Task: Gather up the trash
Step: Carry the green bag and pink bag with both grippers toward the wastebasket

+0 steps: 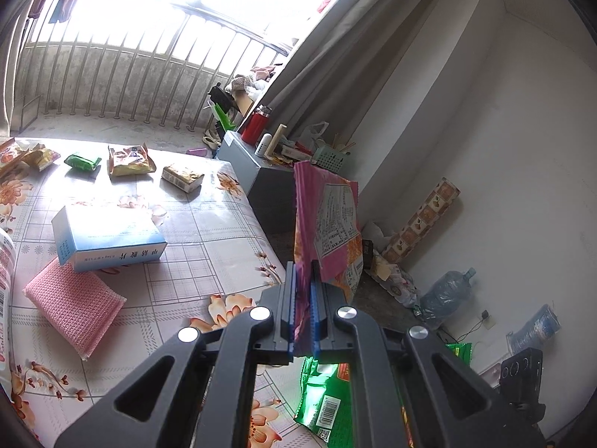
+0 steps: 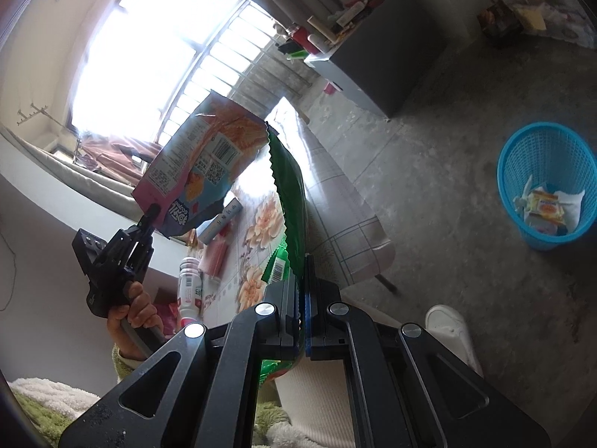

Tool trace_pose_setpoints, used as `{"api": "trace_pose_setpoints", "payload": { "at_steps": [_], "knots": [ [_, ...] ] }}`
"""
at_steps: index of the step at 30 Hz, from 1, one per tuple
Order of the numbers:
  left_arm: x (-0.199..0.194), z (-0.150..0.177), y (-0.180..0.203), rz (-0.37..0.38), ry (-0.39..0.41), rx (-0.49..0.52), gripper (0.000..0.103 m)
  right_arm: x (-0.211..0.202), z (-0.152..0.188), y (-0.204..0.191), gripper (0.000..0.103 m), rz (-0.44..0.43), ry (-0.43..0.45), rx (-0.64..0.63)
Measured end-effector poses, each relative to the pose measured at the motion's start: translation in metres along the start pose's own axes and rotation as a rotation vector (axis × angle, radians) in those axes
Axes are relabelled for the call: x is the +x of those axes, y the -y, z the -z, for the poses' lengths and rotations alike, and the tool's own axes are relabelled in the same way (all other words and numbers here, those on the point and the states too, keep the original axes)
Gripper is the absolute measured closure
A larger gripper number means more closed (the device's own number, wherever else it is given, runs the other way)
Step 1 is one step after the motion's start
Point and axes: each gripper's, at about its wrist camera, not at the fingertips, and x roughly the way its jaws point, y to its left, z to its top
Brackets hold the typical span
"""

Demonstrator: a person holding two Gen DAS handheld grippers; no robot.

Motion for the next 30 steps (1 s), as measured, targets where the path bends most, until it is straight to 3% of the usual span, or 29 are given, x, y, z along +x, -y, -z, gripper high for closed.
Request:
{"api": "trace_pose_setpoints", "payload": {
  "at_steps": [19,30],
  "knots": [
    [0.034,0.003,0.071,0.095,-0.042,0.104,0.098,-0.040,-0.008,0.042,0.103,0.013,0.141,0.072],
    [0.073,0.022,0.130,0.143,-0.100,0.194,0.098,-0.066,-0.011,0.092,0.103,0.025,0.207,0.171]
  ]
}}
